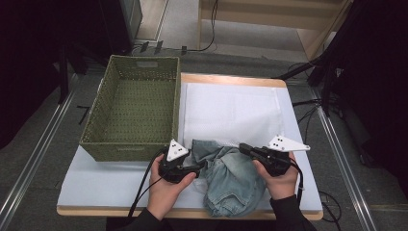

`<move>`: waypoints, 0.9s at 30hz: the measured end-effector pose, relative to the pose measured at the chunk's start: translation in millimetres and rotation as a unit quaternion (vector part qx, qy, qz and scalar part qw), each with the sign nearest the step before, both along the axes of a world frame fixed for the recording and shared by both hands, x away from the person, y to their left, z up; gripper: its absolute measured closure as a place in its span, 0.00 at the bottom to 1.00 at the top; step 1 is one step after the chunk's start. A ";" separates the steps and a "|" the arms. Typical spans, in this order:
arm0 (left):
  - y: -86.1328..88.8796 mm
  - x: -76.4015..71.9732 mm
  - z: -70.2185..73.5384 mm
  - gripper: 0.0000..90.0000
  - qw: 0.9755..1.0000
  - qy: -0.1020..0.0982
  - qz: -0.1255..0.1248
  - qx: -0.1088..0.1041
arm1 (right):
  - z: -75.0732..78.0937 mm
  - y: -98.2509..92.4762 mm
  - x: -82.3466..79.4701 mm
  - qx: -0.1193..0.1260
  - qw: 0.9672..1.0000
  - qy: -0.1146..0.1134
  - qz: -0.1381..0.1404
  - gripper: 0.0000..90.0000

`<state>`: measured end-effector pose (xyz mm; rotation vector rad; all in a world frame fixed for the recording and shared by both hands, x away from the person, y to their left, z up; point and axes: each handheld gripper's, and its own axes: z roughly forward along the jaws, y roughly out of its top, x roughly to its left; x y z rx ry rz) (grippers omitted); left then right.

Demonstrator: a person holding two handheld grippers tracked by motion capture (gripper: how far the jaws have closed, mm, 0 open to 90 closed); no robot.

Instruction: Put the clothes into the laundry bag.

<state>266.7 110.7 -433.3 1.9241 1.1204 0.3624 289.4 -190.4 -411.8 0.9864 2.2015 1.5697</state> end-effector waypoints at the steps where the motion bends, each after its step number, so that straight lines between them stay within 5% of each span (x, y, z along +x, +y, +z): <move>1: -1.1 2.8 -4.3 0.35 1.000 0.011 0.019 0.008 | 0.0 0.0 0.0 0.000 1.000 0.000 0.000 1.00; 2: -1.5 7.0 -7.7 0.33 0.999 0.026 0.024 -0.004 | -0.2 -0.1 -0.6 0.000 1.000 0.001 -0.001 1.00; 8: -12.9 11.0 -9.4 0.41 1.000 0.010 0.001 -0.009 | -2.5 -0.5 0.8 0.000 1.000 0.003 0.002 1.00; 10: -17.2 12.7 -11.2 0.56 1.000 0.007 -0.009 -0.004 | -3.9 -0.5 0.9 0.000 1.000 0.004 0.003 1.00; 11: -19.0 13.6 -12.0 0.56 1.000 0.007 -0.018 -0.006 | -3.9 -0.5 0.9 0.000 1.000 0.004 0.003 1.00; 12: -20.5 14.6 -11.1 0.82 0.999 0.016 -0.048 -0.019 | -3.9 -1.1 0.7 0.000 1.000 0.004 0.002 1.00; 14: -21.7 14.3 -10.0 0.90 0.998 0.017 -0.060 -0.019 | -3.8 -1.2 0.6 0.000 1.000 0.005 0.002 1.00; 16: -26.4 11.4 -7.0 0.97 0.996 0.016 -0.088 -0.021 | -4.0 -0.8 1.0 0.000 1.000 0.003 0.002 1.00; 25: -57.9 0.6 5.0 0.97 0.985 -0.010 -0.171 -0.021 | -3.3 9.0 -0.6 0.003 1.000 0.004 0.012 1.00; 27: -71.1 0.9 8.2 0.95 0.982 -0.019 -0.190 0.002 | -2.0 13.8 -1.8 0.005 1.000 0.001 0.022 1.00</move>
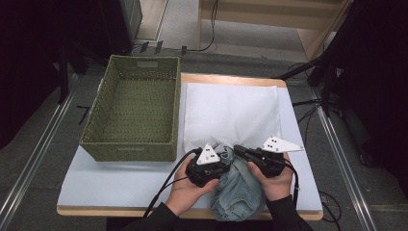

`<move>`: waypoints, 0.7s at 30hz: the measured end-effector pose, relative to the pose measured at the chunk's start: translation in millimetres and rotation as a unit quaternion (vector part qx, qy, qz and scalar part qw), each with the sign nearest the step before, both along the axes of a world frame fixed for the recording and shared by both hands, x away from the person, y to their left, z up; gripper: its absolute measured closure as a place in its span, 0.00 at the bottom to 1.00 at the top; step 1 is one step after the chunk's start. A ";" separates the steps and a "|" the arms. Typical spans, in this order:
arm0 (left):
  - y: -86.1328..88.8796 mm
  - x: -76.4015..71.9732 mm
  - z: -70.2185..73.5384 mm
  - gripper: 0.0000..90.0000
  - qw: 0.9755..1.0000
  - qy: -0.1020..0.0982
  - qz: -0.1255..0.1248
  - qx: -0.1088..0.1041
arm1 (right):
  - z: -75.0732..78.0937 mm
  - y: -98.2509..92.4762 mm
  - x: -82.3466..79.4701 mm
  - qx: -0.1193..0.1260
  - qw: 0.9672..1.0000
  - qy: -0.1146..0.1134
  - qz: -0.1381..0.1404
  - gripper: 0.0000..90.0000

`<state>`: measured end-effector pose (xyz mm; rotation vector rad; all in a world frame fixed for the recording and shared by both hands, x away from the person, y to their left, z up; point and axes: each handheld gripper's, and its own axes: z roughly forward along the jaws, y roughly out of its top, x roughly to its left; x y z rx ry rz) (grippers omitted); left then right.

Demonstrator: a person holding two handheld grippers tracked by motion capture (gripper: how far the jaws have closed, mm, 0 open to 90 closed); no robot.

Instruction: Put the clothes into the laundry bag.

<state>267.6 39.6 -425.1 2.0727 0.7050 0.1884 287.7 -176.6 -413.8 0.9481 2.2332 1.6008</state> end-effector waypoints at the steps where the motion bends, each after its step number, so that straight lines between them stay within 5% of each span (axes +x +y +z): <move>1: 0.0 0.0 0.0 0.95 1.000 0.000 0.000 0.000 | 0.0 0.0 0.0 0.000 1.000 0.000 0.000 1.00; 3: -13.4 9.9 -5.8 0.94 0.998 -0.005 0.012 0.054 | 3.1 3.0 -2.2 0.000 1.000 -0.010 0.006 1.00; 7: -18.7 27.4 -24.4 0.94 0.994 0.004 0.056 0.094 | 7.6 1.6 -4.6 0.010 1.000 -0.015 0.012 1.00; 11: -11.7 38.7 -33.0 0.92 0.995 0.033 0.069 0.063 | 12.1 -7.8 -5.6 0.015 1.000 -0.020 0.005 1.00; 15: 5.9 22.7 -18.0 0.66 0.998 -0.006 0.060 0.022 | 6.0 -21.8 -1.2 0.018 1.000 -0.006 -0.012 1.00; 18: 29.5 12.2 -3.2 0.60 0.998 -0.018 0.063 -0.006 | 5.2 -23.4 -0.6 0.016 1.000 -0.003 -0.014 1.00; 21: 48.9 7.6 1.9 0.55 0.996 -0.015 0.087 -0.006 | 5.1 -23.0 0.3 0.015 1.000 -0.003 -0.015 1.00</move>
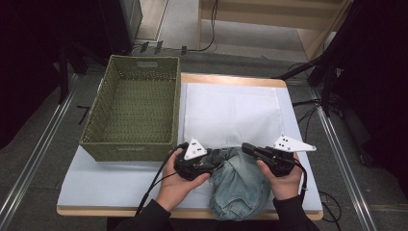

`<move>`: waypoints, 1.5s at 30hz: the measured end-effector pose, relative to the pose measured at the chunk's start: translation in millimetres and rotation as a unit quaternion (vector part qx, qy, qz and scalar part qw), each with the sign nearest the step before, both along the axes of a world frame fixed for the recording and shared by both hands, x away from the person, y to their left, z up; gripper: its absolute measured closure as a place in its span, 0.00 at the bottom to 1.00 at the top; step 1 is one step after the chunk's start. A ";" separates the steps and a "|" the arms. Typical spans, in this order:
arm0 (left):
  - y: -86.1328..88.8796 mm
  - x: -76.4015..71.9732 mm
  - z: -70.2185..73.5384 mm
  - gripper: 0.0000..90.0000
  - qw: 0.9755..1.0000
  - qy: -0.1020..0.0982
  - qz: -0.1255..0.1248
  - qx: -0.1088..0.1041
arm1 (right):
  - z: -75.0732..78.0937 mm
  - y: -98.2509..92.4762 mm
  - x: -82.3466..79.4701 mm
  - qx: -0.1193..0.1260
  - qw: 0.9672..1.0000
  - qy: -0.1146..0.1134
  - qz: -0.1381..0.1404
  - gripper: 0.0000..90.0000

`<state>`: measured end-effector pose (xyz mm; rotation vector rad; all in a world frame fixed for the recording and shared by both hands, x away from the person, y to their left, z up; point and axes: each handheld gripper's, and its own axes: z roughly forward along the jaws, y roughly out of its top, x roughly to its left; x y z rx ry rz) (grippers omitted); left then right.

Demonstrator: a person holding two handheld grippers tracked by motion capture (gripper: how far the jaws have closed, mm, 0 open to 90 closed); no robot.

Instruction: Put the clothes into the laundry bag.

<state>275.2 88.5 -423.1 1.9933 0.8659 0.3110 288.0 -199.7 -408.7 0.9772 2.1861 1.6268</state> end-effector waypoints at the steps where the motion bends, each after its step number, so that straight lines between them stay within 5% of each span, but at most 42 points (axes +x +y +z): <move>1: 3.5 0.1 -1.1 0.52 1.000 0.009 0.005 0.000 | -0.3 0.8 0.4 0.000 1.000 -0.001 0.001 1.00; 4: 7.4 -0.3 -13.3 0.48 0.998 0.058 -0.005 0.004 | -0.5 1.9 0.7 0.002 1.000 0.002 -0.001 1.00; 8: -1.6 -3.7 -22.9 0.47 0.997 0.080 -0.012 0.017 | -0.1 4.1 -0.3 -0.002 1.000 0.001 0.000 1.00; 12: -11.7 0.2 -27.0 0.67 0.995 0.090 -0.014 0.028 | -1.9 7.6 -0.1 -0.003 1.000 0.004 0.004 1.00; 16: -36.0 3.0 -26.7 0.86 0.995 0.075 -0.033 0.049 | -3.0 11.3 -0.4 -0.006 1.000 0.005 0.011 1.00; 22: -55.5 14.8 -23.6 0.94 0.996 0.049 -0.015 0.079 | -1.2 12.8 -1.8 -0.004 1.000 0.000 0.015 1.00; 26: -62.9 36.6 -37.6 0.96 0.990 0.037 0.022 0.136 | -0.3 9.5 -2.1 -0.001 1.000 -0.001 0.014 1.00; 28: -59.3 42.1 -39.3 0.95 0.992 0.052 0.022 0.117 | -0.2 7.4 -2.1 -0.001 1.000 -0.001 0.013 1.00; 30: -55.4 39.5 -35.0 0.89 0.993 0.044 0.010 0.105 | -0.2 4.3 -2.3 -0.001 1.000 0.000 0.009 1.00; 31: -47.7 35.1 -28.1 0.74 0.996 0.036 -0.003 0.079 | -1.1 1.3 -1.7 -0.001 1.000 0.000 0.006 1.00; 32: -47.7 35.1 -28.1 0.71 0.996 0.036 -0.003 0.079 | -1.1 1.3 -1.7 -0.001 1.000 0.000 0.006 1.00; 36: -24.1 23.4 -8.8 0.65 0.999 0.028 -0.012 0.015 | -2.5 -2.3 0.1 0.002 1.000 0.003 0.001 1.00; 41: -5.6 10.2 7.3 0.63 0.999 0.031 -0.020 -0.032 | -3.2 -0.8 0.6 0.001 1.000 0.005 0.001 1.00; 45: -11.8 -3.3 10.7 0.54 0.994 0.060 -0.074 -0.045 | -5.0 0.5 1.1 0.002 1.000 0.008 0.000 1.00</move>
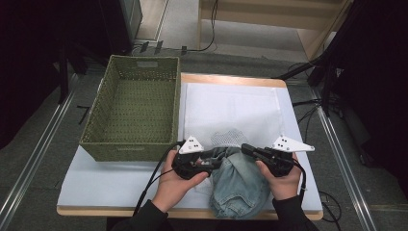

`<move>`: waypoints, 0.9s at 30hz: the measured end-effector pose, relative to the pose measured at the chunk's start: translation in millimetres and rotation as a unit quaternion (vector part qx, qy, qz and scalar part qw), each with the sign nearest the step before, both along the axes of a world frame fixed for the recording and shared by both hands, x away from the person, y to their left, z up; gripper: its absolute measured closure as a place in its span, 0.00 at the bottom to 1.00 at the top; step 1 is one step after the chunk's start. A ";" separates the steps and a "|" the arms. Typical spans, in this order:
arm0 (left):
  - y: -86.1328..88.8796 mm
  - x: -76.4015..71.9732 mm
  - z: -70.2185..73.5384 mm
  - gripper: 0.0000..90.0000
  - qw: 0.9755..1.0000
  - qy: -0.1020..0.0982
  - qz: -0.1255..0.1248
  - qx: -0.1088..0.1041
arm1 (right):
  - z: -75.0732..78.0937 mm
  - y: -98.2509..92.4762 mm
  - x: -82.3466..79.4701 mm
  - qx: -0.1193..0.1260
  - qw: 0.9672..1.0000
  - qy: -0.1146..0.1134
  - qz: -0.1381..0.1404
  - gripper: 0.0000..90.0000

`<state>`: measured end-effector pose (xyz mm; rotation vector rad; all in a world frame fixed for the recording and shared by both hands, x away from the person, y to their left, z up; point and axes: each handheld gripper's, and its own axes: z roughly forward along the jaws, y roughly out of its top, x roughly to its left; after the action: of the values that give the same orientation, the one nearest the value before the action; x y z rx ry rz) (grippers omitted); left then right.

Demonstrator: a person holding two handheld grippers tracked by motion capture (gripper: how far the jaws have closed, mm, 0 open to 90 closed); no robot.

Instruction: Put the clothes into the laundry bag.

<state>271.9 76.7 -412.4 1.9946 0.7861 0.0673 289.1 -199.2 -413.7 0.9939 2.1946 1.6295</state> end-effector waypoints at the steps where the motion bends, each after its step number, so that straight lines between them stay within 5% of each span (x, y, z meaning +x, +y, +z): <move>1: -6.3 -4.4 -1.4 0.53 1.000 0.000 -0.018 0.003 | 0.0 0.4 -0.1 0.000 1.000 0.001 0.000 1.00; 3: -17.1 -9.1 -5.6 0.49 0.999 0.004 -0.042 0.013 | -0.3 1.6 -0.2 -0.002 1.000 0.000 0.002 1.00; 6: -29.7 -9.4 -14.9 0.44 0.998 -0.004 -0.041 0.042 | -0.9 2.8 -0.8 -0.004 1.000 0.002 0.003 1.00; 13: -45.6 0.2 -32.1 0.48 0.995 -0.012 0.010 0.094 | -2.6 4.3 -0.5 -0.007 1.000 0.004 0.008 1.00; 16: -46.3 3.7 -36.2 0.58 0.993 -0.011 0.019 0.113 | -3.4 5.9 -1.1 -0.009 1.000 0.006 0.012 1.00; 18: -44.5 4.7 -35.7 0.73 0.993 -0.006 0.017 0.119 | -3.4 6.7 -1.6 -0.010 1.000 0.006 0.012 1.00; 19: -41.6 3.5 -32.9 0.90 0.993 -0.010 0.021 0.119 | -2.9 6.9 -1.7 -0.009 1.000 0.004 0.012 1.00; 21: -40.0 3.1 -31.3 0.92 0.994 -0.008 0.022 0.110 | -2.6 6.8 -1.9 -0.009 1.000 0.003 0.011 1.00; 23: -31.9 2.8 -23.8 0.94 0.997 -0.009 0.048 0.057 | -0.3 5.6 -3.1 -0.007 1.000 -0.002 0.008 1.00; 24: -31.9 2.8 -23.8 0.94 0.997 -0.009 0.048 0.057 | -0.3 5.6 -3.1 -0.007 1.000 -0.002 0.008 1.00; 27: -22.9 3.1 -14.1 0.94 0.995 -0.032 0.092 0.006 | 5.4 3.9 -5.7 -0.002 1.000 -0.014 0.004 1.00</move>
<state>275.1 53.7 -426.5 1.9177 0.9273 0.2438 283.4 -195.3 -408.3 0.9561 2.1866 1.6321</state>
